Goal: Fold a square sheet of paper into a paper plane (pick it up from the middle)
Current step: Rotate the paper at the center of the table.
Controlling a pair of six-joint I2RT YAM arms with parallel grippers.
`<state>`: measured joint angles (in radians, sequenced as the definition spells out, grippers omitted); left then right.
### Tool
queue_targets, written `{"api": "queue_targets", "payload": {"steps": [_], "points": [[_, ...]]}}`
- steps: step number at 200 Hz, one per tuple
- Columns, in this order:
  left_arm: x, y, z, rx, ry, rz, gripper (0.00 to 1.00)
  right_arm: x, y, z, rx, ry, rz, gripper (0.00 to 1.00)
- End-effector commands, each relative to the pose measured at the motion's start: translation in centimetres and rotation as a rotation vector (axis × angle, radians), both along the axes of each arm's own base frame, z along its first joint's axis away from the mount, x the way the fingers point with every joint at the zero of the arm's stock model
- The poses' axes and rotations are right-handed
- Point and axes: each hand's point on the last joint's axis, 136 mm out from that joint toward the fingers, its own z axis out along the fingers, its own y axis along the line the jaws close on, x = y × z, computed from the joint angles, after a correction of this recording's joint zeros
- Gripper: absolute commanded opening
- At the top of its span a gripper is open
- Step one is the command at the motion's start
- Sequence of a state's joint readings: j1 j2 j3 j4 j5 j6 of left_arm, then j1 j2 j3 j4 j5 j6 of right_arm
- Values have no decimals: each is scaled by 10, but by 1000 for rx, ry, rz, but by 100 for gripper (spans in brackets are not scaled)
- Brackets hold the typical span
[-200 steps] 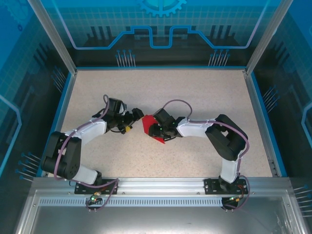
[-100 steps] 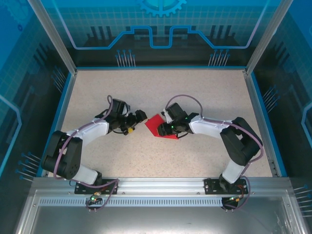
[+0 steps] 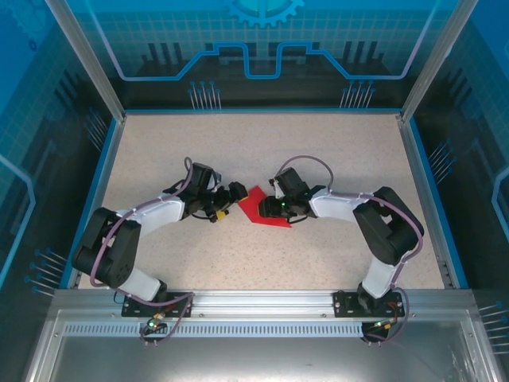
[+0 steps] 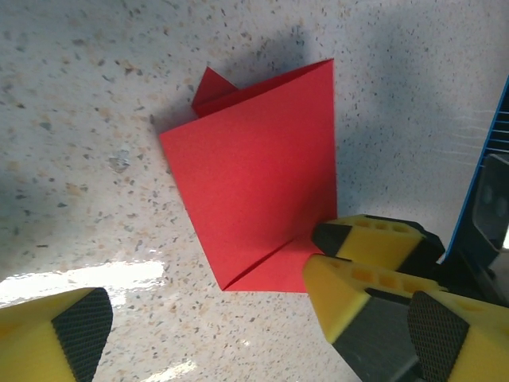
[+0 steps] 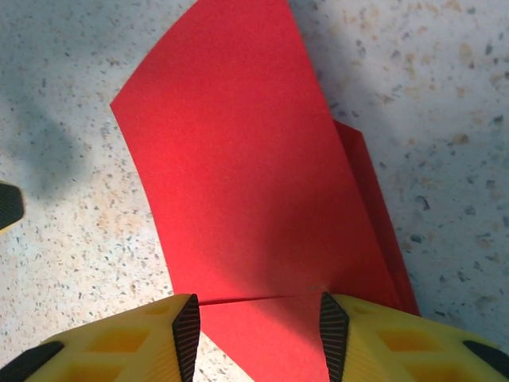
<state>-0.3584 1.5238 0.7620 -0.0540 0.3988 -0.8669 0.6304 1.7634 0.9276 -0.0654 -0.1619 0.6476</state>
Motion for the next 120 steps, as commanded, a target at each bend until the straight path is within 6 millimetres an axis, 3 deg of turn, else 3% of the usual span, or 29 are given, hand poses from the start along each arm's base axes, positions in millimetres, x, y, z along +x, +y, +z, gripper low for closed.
{"api": "queue_targets", "payload": {"steps": [1,60,120], "points": [[-8,-13,-3,-46,28,-25,98,2,-8,-13,28,45,-41,46],[-20,-37,-15,-63,90,-29,84,-11,-23,-40,202,206,-116,46],[-19,-56,-24,-82,132,-12,53,-13,-35,-37,234,214,-151,45]]}}
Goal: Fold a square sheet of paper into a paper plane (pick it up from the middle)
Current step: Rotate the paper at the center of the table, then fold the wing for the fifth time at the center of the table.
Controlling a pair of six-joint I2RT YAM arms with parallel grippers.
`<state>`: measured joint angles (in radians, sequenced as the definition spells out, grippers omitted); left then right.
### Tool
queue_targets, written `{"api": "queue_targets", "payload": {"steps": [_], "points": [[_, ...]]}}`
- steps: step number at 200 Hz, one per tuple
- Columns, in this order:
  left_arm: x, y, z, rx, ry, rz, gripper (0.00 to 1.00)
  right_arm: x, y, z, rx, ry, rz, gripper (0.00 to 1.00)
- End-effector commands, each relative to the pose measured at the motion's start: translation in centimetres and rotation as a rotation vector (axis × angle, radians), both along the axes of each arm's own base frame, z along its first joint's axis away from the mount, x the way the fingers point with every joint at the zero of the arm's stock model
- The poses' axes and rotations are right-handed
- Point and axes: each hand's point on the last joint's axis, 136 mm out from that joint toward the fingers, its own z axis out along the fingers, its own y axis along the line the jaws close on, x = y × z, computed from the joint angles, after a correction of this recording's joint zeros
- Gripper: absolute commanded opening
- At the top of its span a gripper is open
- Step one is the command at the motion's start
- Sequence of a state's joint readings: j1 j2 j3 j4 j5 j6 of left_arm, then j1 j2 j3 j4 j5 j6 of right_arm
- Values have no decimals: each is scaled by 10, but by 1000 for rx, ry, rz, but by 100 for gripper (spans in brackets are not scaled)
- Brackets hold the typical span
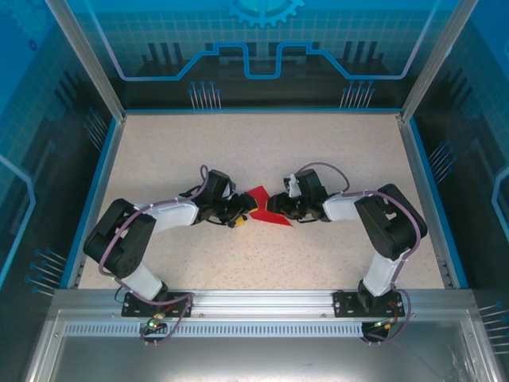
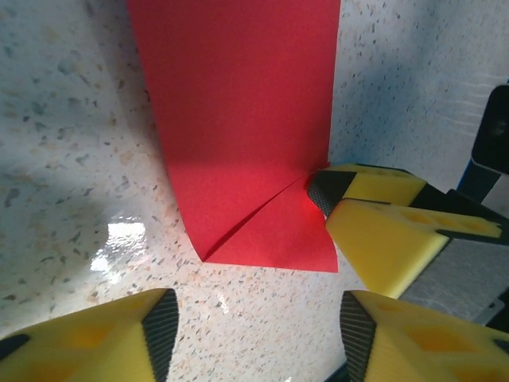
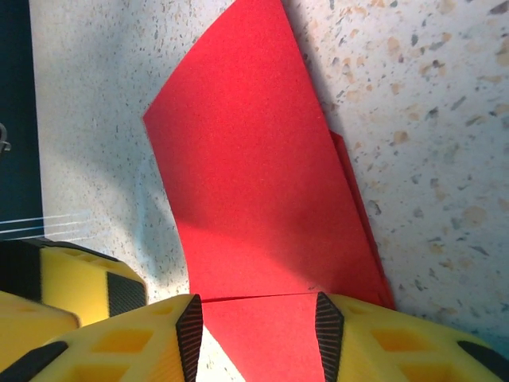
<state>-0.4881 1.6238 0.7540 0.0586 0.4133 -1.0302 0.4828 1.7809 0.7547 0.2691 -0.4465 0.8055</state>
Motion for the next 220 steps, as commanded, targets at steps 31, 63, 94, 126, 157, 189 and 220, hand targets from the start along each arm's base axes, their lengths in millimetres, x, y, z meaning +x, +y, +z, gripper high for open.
{"api": "queue_targets", "payload": {"steps": [31,63,94,126,157,189,220], "points": [[-1,-7,-13,13,69,64,48,-20,-24,-36,-67,134,-49,44],[0,-14,-16,-8,88,71,48,-21,-25,-37,-61,139,-53,44],[3,-20,-21,-33,111,88,45,-23,-25,-36,-55,136,-49,44],[10,-25,-18,-52,96,89,40,-25,-25,-36,-55,134,-46,44],[14,-28,-17,-64,90,89,34,-26,-26,-37,-56,135,-48,44],[17,-31,-14,-81,70,83,25,-26,-27,-38,-63,126,-42,44],[18,-32,-8,-91,57,77,13,-20,-13,-9,-18,-33,51,43]]}}
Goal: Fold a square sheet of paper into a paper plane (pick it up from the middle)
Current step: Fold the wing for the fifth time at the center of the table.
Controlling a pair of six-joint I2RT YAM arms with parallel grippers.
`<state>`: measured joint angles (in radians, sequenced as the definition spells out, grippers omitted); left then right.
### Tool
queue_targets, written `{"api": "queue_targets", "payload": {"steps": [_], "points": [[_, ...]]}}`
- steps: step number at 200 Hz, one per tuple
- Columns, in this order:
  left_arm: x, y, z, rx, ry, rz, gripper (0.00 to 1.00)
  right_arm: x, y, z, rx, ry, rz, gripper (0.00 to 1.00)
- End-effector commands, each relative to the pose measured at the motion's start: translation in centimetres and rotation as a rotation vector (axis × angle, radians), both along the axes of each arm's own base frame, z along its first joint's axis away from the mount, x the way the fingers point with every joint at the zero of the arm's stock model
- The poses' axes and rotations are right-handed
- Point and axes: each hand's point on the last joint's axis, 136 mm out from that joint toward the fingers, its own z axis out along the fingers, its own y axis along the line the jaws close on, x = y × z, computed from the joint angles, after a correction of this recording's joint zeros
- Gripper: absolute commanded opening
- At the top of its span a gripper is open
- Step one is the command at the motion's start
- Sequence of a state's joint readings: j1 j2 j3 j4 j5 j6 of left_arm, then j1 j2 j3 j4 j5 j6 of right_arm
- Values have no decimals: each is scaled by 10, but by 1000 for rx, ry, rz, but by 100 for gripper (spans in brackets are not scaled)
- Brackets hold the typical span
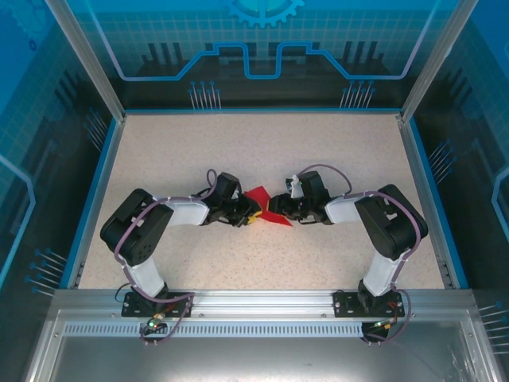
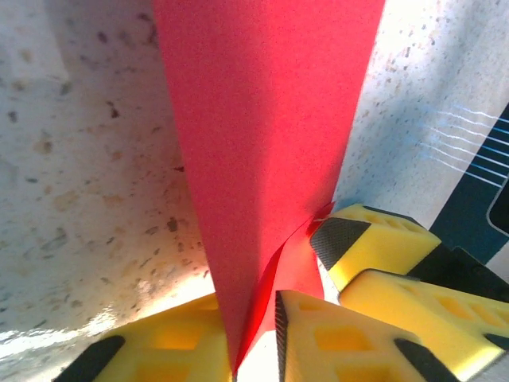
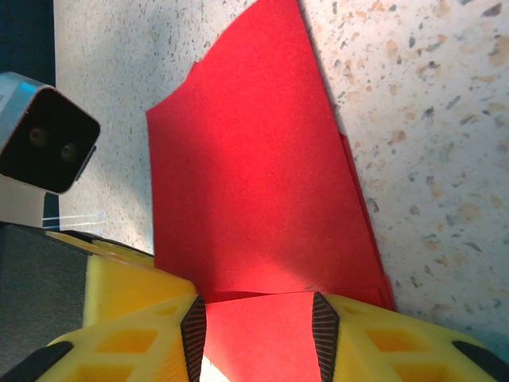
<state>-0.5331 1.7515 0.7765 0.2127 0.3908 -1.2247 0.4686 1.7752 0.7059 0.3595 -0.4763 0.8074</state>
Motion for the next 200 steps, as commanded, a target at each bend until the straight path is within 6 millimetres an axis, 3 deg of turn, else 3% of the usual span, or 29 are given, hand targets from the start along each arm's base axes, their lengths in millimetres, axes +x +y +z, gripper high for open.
{"api": "queue_targets", "payload": {"steps": [1,40,78,96,110,140,170,200], "points": [[5,-9,11,-30,-27,-23,12,-18,-11,-10,-62,-13,49,44],[4,-8,17,-7,-11,-34,4,-7,-14,26,-219,-299,99,60],[3,-8,26,3,6,-38,4,-8,-22,39,-451,-569,162,77],[3,-8,29,8,11,-37,4,-10,-22,53,-458,-681,159,82],[3,-8,32,9,11,-40,4,-15,-22,56,-504,-763,193,93],[4,-10,36,7,8,-58,4,-30,0,53,-577,-986,328,91],[3,-9,38,17,6,-65,5,-30,13,31,-741,-1057,441,78],[2,-8,39,26,12,-70,5,-22,18,30,-787,-1172,410,67]]}}
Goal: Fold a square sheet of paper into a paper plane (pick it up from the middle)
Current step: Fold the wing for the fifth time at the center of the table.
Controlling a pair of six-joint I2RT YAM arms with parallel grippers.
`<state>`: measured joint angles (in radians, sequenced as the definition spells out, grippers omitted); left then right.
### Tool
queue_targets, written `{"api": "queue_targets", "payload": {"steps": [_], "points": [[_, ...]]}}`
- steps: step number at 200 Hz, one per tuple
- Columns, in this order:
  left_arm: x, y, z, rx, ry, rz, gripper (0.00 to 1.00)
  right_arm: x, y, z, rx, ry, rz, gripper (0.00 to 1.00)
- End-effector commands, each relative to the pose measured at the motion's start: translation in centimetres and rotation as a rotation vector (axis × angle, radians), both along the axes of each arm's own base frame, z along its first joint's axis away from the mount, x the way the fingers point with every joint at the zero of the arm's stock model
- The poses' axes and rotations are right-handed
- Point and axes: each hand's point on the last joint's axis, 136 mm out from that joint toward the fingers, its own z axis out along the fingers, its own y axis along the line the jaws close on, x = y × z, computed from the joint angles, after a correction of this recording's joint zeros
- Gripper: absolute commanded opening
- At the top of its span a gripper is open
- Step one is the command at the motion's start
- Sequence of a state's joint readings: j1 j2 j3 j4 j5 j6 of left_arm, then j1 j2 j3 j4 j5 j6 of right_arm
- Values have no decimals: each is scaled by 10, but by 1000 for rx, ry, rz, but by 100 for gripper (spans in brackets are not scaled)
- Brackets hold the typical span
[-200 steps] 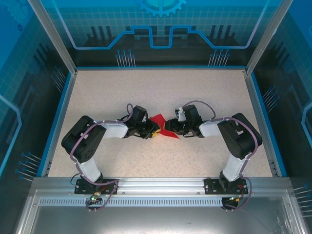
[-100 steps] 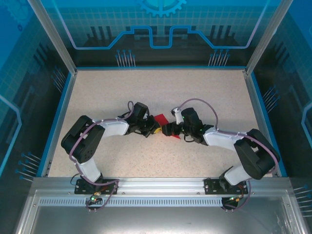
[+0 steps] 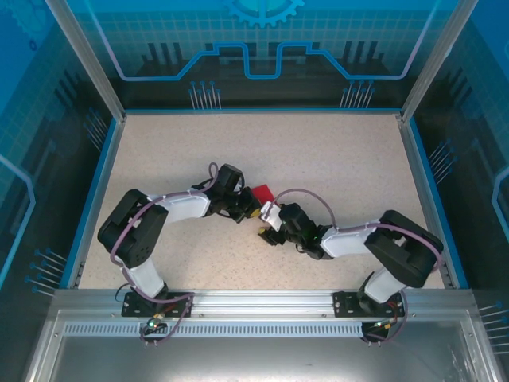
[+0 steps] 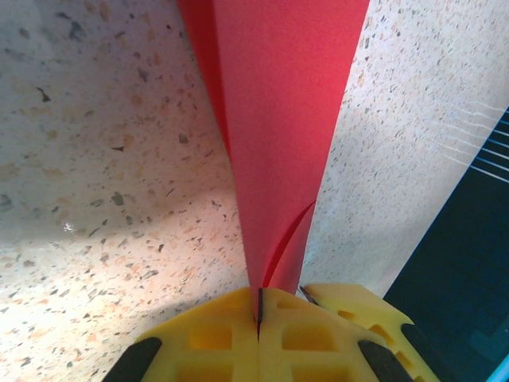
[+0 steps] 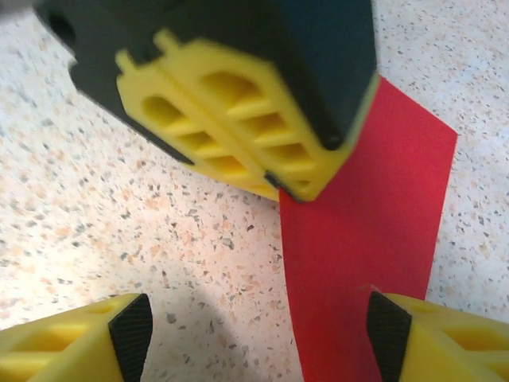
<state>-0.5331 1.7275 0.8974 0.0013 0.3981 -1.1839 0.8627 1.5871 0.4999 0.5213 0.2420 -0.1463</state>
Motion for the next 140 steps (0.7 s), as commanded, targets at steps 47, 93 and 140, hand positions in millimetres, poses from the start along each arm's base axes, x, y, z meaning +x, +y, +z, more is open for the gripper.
{"api": "queue_targets", "payload": {"steps": [47,93,140], "points": [[-2,-4,19,-9,-15,-40,5,33,5,16,-56,-298,-19,49],[-2,-2,17,-1,-9,-38,5,31,5,18,-57,-312,-14,40],[-2,2,20,2,-14,-30,5,31,3,12,-83,-299,-12,36]]}}
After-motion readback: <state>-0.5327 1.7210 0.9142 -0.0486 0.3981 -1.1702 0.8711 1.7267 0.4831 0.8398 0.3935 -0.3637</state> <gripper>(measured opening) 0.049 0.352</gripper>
